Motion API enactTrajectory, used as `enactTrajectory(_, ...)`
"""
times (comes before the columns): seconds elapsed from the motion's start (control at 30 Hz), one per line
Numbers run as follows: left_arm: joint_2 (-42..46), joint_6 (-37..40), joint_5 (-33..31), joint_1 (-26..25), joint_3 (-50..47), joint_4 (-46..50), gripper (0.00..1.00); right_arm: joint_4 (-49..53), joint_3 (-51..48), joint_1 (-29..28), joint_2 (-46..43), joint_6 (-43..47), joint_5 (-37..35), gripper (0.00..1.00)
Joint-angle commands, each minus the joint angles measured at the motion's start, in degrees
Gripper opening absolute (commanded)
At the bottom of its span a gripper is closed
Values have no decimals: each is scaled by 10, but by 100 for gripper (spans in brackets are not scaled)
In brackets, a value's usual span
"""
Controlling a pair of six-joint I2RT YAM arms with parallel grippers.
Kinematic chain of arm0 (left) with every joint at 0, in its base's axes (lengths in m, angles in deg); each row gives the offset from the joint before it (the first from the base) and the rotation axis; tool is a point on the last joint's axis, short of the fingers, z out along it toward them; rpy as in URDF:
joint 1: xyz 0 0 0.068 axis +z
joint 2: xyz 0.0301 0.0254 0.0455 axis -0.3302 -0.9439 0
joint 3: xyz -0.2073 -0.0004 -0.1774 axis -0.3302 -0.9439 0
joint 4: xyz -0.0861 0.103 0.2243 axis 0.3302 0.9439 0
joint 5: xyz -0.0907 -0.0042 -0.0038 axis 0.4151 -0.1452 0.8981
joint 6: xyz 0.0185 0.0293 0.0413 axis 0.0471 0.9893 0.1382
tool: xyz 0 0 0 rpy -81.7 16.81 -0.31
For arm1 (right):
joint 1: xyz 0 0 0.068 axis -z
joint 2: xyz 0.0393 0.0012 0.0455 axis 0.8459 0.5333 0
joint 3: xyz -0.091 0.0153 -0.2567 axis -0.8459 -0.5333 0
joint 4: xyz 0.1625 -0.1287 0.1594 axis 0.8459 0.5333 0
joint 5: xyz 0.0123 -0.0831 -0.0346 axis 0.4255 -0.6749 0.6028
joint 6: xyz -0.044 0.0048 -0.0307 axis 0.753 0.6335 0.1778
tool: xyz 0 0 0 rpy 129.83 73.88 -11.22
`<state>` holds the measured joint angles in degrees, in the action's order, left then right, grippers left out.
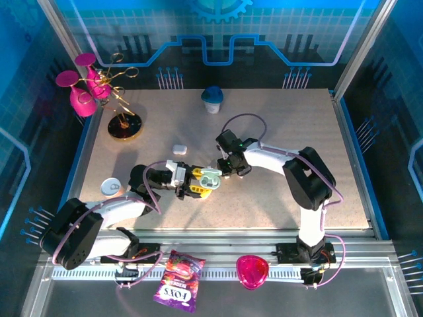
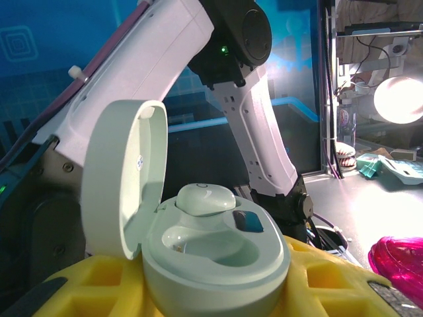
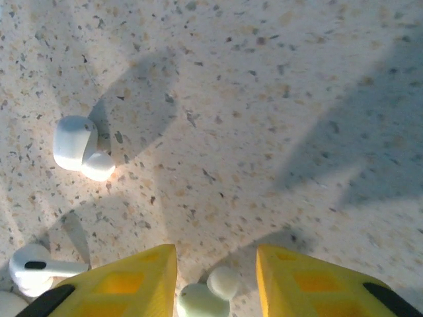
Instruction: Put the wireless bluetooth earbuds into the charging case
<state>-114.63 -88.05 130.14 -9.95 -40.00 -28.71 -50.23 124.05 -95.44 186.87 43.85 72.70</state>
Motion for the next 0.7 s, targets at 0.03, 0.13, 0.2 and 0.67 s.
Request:
enactTrajectory(0.03,9,0,22,1,13,-11,23,-14,31,2,27,61,72,35)
enactTrajectory(0.13,14,-4,31,0,15,-11,23,-21,36,1,42,73,81,36)
enactTrajectory(0.2,16,-8,36,-1,16,-11,23,-18,37,3,52,74,87,36)
enactTrajectory(0.67,-8,-29,66,-2,39,-10,23,-39,-54,19,-5,41,122,41)
